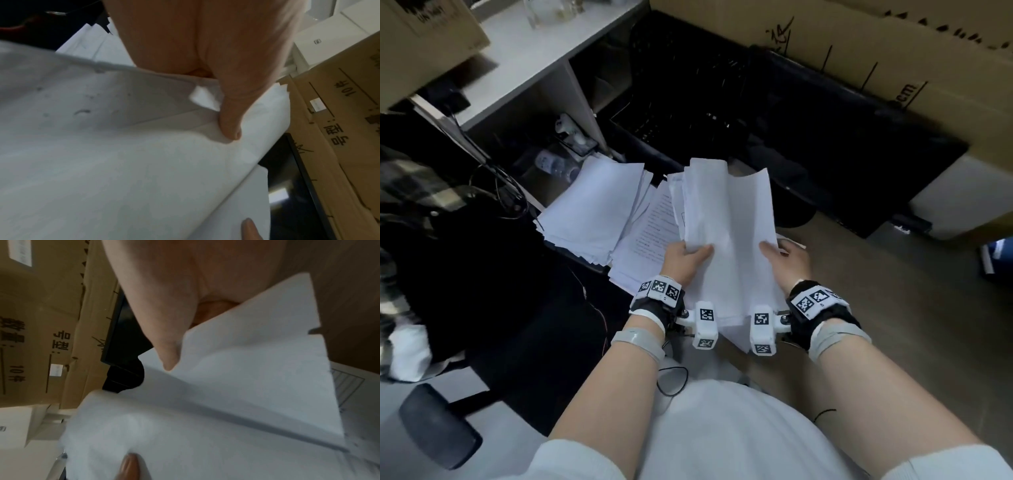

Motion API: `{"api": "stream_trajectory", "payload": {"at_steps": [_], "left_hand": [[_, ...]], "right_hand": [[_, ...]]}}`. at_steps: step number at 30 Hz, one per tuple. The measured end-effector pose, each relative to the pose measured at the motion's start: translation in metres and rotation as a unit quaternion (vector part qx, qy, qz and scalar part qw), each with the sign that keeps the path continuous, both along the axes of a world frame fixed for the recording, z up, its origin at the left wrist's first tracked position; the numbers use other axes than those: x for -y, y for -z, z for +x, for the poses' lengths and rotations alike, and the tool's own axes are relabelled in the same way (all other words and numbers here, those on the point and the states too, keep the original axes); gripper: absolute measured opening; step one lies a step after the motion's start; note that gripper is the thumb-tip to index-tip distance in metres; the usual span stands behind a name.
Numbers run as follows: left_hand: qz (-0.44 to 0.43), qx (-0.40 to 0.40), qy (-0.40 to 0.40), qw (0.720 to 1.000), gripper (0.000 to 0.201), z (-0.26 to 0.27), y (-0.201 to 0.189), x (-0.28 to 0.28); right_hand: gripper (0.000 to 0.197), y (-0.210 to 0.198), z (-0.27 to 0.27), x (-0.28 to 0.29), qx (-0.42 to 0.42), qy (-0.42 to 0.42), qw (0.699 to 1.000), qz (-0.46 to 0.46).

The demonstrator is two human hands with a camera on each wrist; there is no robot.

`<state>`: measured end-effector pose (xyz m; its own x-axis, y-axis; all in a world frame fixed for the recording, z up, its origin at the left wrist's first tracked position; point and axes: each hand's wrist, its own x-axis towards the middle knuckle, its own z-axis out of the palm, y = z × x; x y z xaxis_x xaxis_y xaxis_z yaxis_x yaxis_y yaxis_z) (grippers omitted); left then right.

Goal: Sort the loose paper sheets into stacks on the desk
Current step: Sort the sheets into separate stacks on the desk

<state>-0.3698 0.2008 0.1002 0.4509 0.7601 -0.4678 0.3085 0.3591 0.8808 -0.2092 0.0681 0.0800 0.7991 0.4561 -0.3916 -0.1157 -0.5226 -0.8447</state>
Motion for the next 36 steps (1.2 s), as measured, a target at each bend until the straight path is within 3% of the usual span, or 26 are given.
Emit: {"api": "stream_trajectory", "payload": {"at_steps": [2, 6, 13, 16, 20, 22, 24, 26, 30, 33, 36], "left_hand": [[0.0, -0.012, 0.014, 1.0, 0.013, -0.001, -0.001, -0.009], [0.025, -0.006, -0.037, 0.999, 0.007, -0.014, 0.0, -0.043], [0.057, -0.036, -0.011, 0.998, 0.046, -0.029, 0.008, -0.097], [0.069, -0.053, -0.014, 0.996, 0.038, -0.042, 0.015, -0.117], [0.106, -0.127, -0.047, 0.985, 0.033, -0.072, 0.014, -0.148], [0.11, -0.142, -0.072, 0.981, 0.029, -0.089, 0.015, -0.167], [0.104, -0.134, -0.091, 0.981, 0.027, -0.104, 0.011, -0.187], [0.083, -0.108, -0.112, 0.984, 0.025, -0.117, 0.014, -0.203], [0.044, -0.059, -0.169, 0.983, 0.018, -0.145, 0.022, -0.224], [0.037, -0.043, -0.191, 0.98, 0.017, -0.164, 0.024, -0.238], [0.014, -0.061, -0.212, 0.975, 0.025, -0.182, 0.028, -0.255]], "right_hand": [[0.027, 0.002, -0.004, -0.003, 0.011, -0.006, 1.0, -0.01], [0.029, 0.007, -0.008, -0.01, 0.025, 0.065, 0.997, -0.027], [0.02, 0.0, -0.036, -0.045, 0.017, 0.077, 0.995, -0.056], [0.026, 0.005, -0.053, -0.062, 0.004, 0.065, 0.996, -0.06], [0.034, 0.01, -0.083, -0.097, 0.0, -0.006, 0.999, -0.054], [0.022, 0.003, -0.1, -0.122, 0.009, -0.047, 0.998, -0.041], [0.03, -0.007, -0.118, -0.149, 0.012, -0.086, 0.996, 0.0], [0.027, -0.018, -0.136, -0.176, -0.002, -0.149, 0.988, 0.033], [0.022, -0.028, -0.161, -0.222, 0.005, -0.269, 0.963, 0.026], [0.015, -0.018, -0.168, -0.25, 0.027, -0.233, 0.972, 0.015], [0.007, -0.002, -0.162, -0.267, 0.057, -0.121, 0.991, -0.024]]}}
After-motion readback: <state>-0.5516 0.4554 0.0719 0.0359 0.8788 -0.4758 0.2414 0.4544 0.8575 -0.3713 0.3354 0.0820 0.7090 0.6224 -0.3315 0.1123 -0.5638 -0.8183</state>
